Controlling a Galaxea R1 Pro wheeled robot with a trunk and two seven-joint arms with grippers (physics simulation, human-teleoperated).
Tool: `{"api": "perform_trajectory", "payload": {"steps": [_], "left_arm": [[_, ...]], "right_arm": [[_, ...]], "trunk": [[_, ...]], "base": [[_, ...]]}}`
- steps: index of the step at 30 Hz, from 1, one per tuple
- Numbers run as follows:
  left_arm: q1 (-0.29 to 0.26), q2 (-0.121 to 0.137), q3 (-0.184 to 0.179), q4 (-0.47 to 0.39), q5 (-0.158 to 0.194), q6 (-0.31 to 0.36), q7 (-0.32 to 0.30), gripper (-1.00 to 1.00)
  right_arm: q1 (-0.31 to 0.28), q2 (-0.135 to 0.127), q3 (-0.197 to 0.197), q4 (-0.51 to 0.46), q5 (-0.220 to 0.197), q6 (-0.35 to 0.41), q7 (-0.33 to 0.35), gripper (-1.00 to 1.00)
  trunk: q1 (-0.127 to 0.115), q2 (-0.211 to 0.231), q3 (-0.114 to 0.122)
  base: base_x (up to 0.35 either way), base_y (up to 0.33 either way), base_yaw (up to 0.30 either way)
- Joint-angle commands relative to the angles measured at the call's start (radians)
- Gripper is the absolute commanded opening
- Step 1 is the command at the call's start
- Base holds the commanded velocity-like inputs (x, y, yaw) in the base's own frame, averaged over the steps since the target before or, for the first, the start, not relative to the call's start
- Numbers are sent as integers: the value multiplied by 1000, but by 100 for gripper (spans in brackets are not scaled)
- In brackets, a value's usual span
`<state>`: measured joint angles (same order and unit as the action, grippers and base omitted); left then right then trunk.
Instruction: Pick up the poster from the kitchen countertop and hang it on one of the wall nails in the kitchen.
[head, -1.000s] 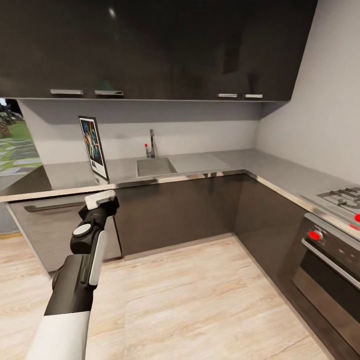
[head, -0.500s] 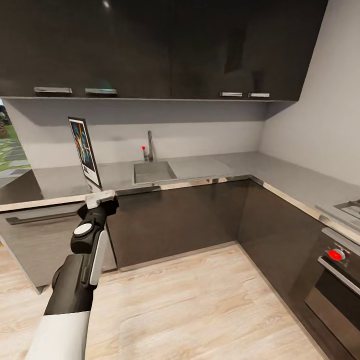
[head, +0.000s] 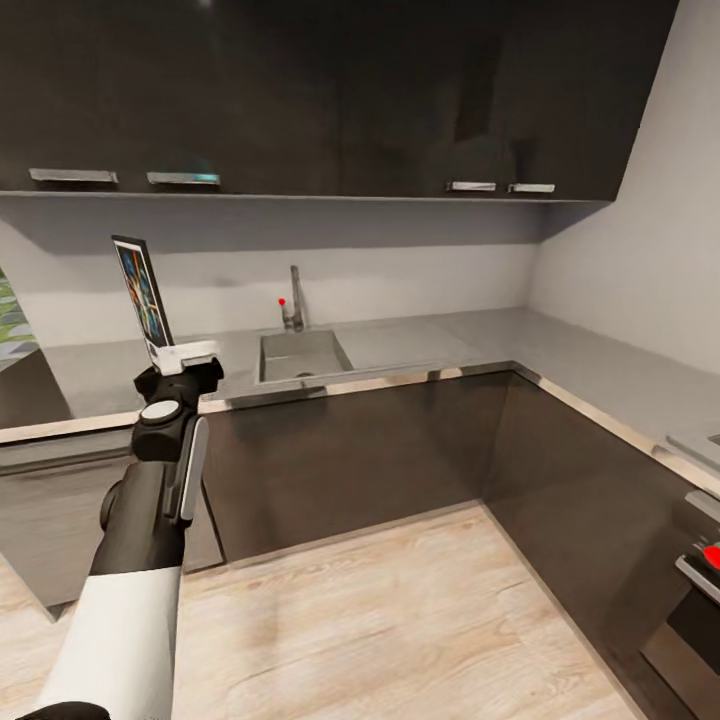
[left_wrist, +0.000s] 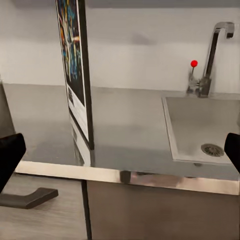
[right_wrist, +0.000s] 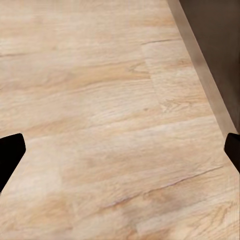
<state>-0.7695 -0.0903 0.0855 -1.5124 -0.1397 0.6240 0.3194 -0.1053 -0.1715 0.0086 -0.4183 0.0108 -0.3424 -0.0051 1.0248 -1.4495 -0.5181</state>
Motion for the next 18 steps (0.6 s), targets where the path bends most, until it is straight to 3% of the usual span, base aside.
{"api": "perform_trajectory", "payload": {"steps": [1, 5, 10, 18], "left_arm": [[-5, 2, 5, 0, -20, 9, -5, 100], [-6, 3, 6, -1, -22, 9, -5, 100], [-7, 5, 10, -3, -22, 10, -6, 100], [-7, 28, 14, -1, -18, 5, -5, 100]], "right_arm": [[-1, 1, 2, 0, 1, -3, 0, 100], [-1, 1, 2, 0, 1, -3, 0, 100], [-1, 3, 2, 0, 0, -3, -2, 100], [-1, 1, 2, 0, 1, -3, -1, 100]], "trunk": [[0, -1, -1], [0, -1, -1], [0, -1, -1], [0, -1, -1]], "base": [[41, 0, 0], [21, 0, 56], [35, 0, 218], [191, 0, 44]]}}
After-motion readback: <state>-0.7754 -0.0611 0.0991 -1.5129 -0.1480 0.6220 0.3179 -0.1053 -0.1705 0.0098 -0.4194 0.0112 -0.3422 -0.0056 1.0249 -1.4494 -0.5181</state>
